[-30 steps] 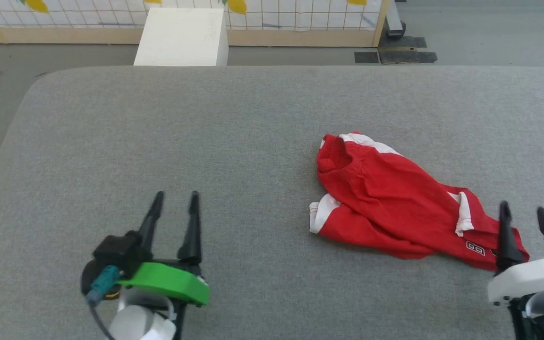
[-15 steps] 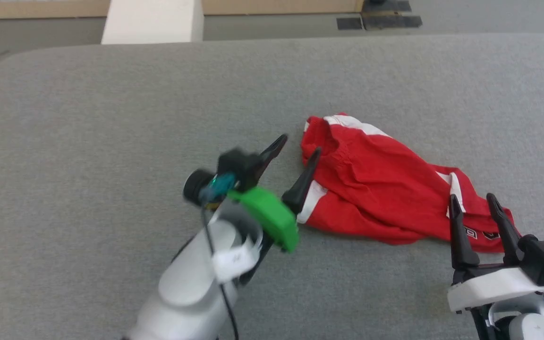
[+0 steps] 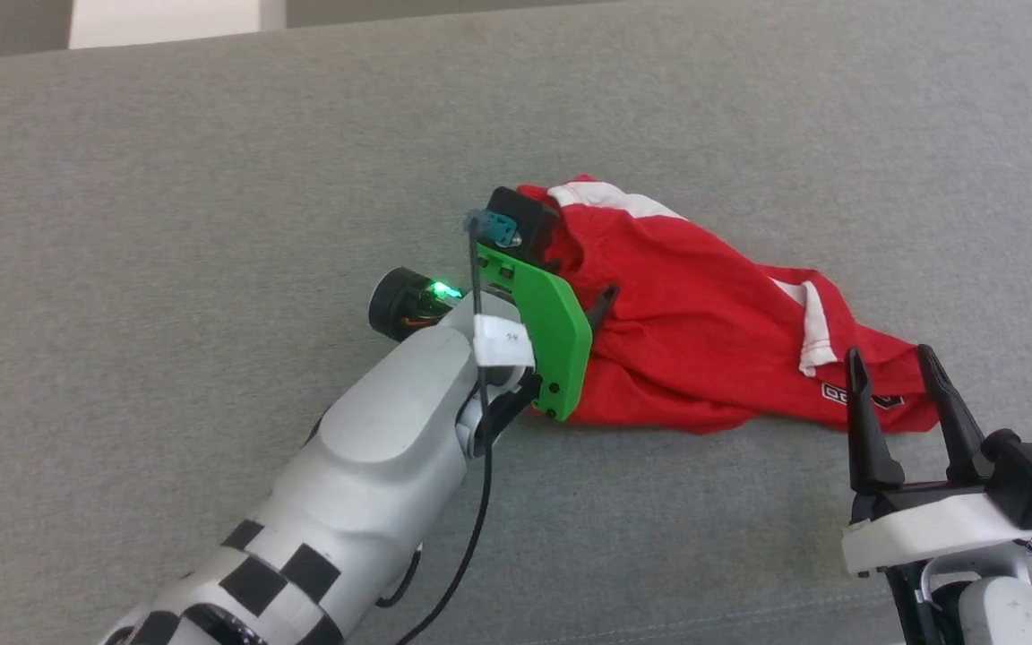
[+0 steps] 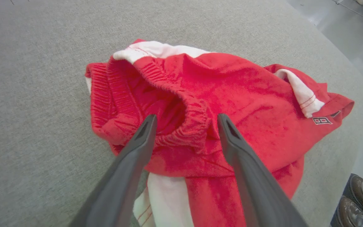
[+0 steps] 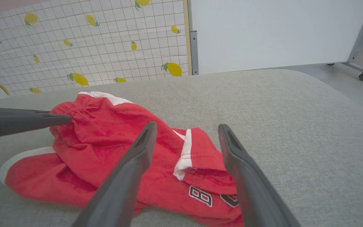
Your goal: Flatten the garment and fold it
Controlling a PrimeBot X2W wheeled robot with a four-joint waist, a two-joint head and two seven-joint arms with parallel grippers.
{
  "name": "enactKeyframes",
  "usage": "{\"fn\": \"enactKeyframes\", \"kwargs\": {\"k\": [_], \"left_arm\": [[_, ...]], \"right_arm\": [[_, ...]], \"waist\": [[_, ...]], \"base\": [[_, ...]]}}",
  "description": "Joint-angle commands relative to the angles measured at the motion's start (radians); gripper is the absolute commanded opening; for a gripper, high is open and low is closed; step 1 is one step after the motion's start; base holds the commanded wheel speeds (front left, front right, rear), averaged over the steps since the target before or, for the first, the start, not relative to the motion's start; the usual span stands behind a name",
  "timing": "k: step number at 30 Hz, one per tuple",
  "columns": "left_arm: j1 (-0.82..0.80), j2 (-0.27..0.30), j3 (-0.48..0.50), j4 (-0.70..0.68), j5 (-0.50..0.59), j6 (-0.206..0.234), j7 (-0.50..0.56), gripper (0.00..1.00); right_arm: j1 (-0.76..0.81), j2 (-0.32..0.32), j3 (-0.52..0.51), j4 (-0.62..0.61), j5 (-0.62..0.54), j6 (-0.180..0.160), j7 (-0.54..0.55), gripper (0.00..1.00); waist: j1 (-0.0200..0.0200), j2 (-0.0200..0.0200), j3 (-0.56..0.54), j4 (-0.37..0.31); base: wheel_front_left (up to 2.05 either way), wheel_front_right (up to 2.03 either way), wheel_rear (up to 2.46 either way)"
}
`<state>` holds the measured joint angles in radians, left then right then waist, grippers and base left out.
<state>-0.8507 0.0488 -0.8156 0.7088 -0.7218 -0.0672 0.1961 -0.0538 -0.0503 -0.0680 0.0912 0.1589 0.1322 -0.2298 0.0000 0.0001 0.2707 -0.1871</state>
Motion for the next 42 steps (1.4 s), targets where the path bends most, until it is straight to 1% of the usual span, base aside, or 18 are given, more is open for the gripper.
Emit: {"fn": "enactKeyframes", "kwargs": {"k": [1, 2, 3, 7, 11, 14, 17, 19, 22, 26, 27, 28, 31, 35, 38, 42], "left_arm": [[-0.02, 0.001, -0.012, 0.01, -0.015, 0.013, 0.017, 1.0], [-0.025, 0.001, -0.021, 0.015, -0.023, 0.018, 0.026, 0.42], [-0.028, 0.001, -0.026, 0.02, -0.026, 0.024, 0.026, 0.0], [-0.018, 0.002, -0.029, 0.039, -0.026, 0.054, -0.004, 0.0], [0.034, 0.032, -0.007, 0.023, -0.03, 0.084, -0.071, 0.0], [0.11, 0.075, 0.022, -0.026, -0.048, 0.112, -0.12, 0.0], [0.196, 0.126, 0.041, -0.091, -0.062, 0.144, -0.144, 0.0], [0.26, 0.164, 0.053, -0.144, -0.075, 0.17, -0.146, 0.0], [0.357, 0.221, 0.077, -0.236, -0.095, 0.222, -0.147, 0.0], [0.475, 0.269, 0.108, -0.351, -0.139, 0.275, -0.135, 0.0], [0.496, 0.277, 0.114, -0.374, -0.145, 0.284, -0.138, 0.37], [0.521, 0.284, 0.123, -0.399, -0.152, 0.295, -0.146, 1.0], [0.574, 0.287, 0.152, -0.461, -0.171, 0.304, -0.199, 1.0], [0.62, 0.283, 0.199, -0.516, -0.165, 0.3, -0.335, 1.0], [0.631, 0.281, 0.231, -0.53, -0.13, 0.292, -0.424, 1.0], [0.634, 0.259, 0.305, -0.562, -0.05, 0.275, -0.456, 1.0]], "right_arm": [[-0.018, 0.0, 0.002, 0.004, 0.008, -0.002, -0.011, 1.0], [-0.019, 0.0, 0.0, 0.007, 0.009, -0.002, -0.012, 1.0], [-0.02, 0.0, -0.001, 0.009, 0.009, -0.002, -0.013, 1.0], [-0.021, 0.0, -0.009, 0.017, 0.009, -0.002, -0.017, 1.0], [-0.014, 0.0, -0.022, 0.015, 0.008, -0.002, -0.018, 1.0], [-0.002, 0.0, -0.034, 0.009, 0.002, -0.002, -0.015, 1.0], [0.01, 0.0, -0.046, -0.001, -0.003, -0.002, -0.006, 1.0], [0.018, 0.0, -0.049, -0.008, -0.006, -0.002, 0.003, 1.0], [0.026, 0.0, -0.047, -0.02, -0.012, -0.002, 0.017, 1.0], [0.034, 0.0, -0.037, -0.032, -0.02, -0.002, 0.042, 1.0], [0.035, 0.0, -0.03, -0.034, -0.023, -0.002, 0.049, 1.0], [0.036, 0.0, -0.021, -0.038, -0.028, -0.002, 0.057, 1.0], [0.036, 0.0, 0.012, -0.05, -0.044, -0.002, 0.081, 1.0], [0.04, 0.0, 0.076, -0.067, -0.083, -0.002, 0.142, 1.0], [0.045, 0.0, 0.099, -0.061, -0.134, -0.002, 0.244, 1.0], [0.037, 0.0, 0.106, -0.053, -0.156, -0.002, 0.365, 1.0]], "waist": [[0.0, -0.0001, 0.008, -0.01], [0.0, -0.0001, 0.006, -0.01], [0.0, -0.0001, 0.004, -0.008], [0.0, -0.0001, -0.016, 0.008], [0.0, -0.0001, -0.045, 0.038], [0.0, -0.0001, -0.071, 0.071], [0.0, -0.0001, -0.093, 0.108], [0.0, -0.0001, -0.104, 0.13], [0.0, -0.0001, -0.117, 0.16], [0.0, -0.0001, -0.124, 0.19], [0.0, -0.0001, -0.125, 0.195], [0.0, -0.0001, -0.125, 0.198], [0.0, -0.0001, -0.126, 0.205], [0.0, -0.0001, -0.127, 0.212], [0.0, -0.0001, -0.126, 0.217], [0.0, -0.0001, -0.12, 0.229]], "base": [[0.0, 0.0, 0.0], [0.0, 0.0, 0.0], [0.0, 0.0, 0.0], [0.0, 0.0, 0.0], [0.0, 0.0, 0.0], [0.0, 0.0, 0.0], [0.0, 0.0, 0.0], [0.0, 0.0, 0.0], [0.0, 0.0, 0.0], [0.0, 0.0, 0.0], [0.0, 0.0, 0.0], [0.0, 0.0, 0.0], [0.0, 0.0, 0.0], [0.0, 0.0, 0.0], [0.0, 0.0, 0.0], [0.0, 0.0, 0.0]]}}
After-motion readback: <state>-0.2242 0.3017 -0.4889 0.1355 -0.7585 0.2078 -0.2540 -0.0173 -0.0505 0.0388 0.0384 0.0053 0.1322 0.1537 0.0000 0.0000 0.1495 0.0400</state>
